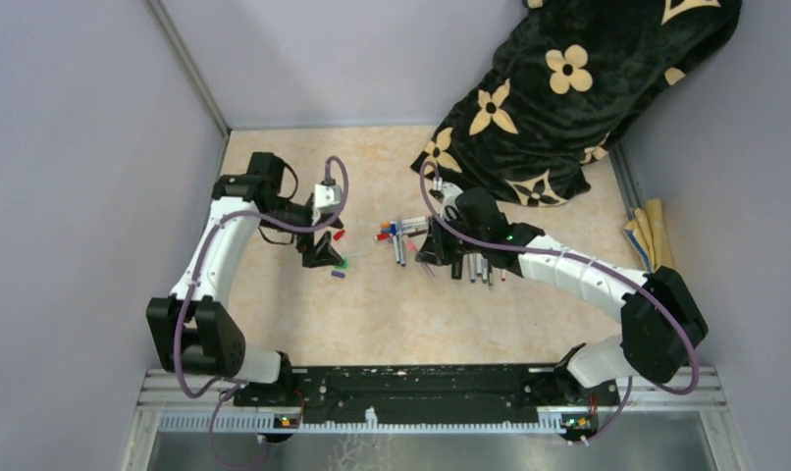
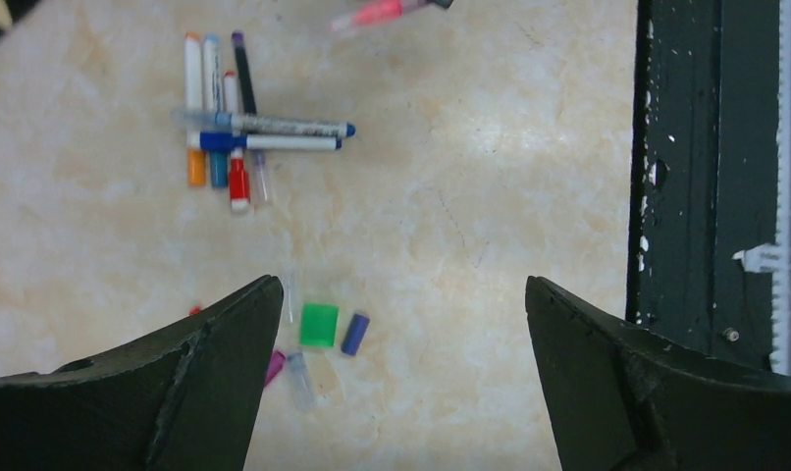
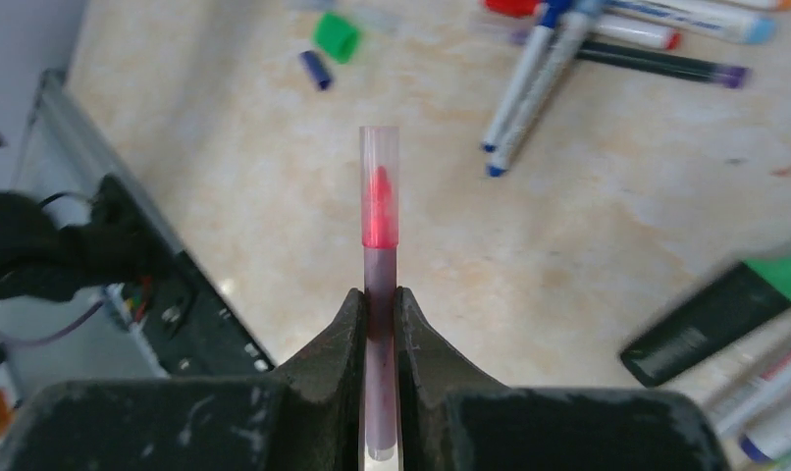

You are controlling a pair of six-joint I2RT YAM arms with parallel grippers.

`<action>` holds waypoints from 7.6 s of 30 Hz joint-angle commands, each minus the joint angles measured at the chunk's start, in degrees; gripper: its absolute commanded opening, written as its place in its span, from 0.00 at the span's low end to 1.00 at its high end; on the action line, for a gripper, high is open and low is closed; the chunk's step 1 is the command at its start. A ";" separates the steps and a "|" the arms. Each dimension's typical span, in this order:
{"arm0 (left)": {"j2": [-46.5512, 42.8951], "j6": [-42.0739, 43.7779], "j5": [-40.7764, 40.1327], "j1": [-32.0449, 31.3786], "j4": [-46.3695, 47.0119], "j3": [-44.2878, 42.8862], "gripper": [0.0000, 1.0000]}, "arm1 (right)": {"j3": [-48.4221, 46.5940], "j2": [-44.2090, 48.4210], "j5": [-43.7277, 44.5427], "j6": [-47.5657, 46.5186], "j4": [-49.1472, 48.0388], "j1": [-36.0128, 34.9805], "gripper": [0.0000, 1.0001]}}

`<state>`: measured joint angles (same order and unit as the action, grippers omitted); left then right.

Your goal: Open the pen caps

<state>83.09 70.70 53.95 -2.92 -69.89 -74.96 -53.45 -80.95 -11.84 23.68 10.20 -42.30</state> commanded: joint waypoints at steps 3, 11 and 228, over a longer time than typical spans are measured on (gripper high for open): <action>-9.38 13.45 -0.59 -8.75 2.39 5.02 0.99 | -6.55 -2.53 -30.25 1.45 -1.97 0.40 0.00; -16.11 15.77 -13.36 -20.15 9.44 10.20 0.97 | -10.08 -8.29 -42.15 7.98 -9.09 -0.01 0.00; -11.67 18.01 -41.97 -19.77 24.07 21.94 0.00 | -8.46 -15.16 -40.59 1.07 0.85 -2.17 0.00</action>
<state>68.95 88.33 15.59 -25.96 -47.55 -52.66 -63.64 -102.04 -54.13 30.24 6.31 -44.14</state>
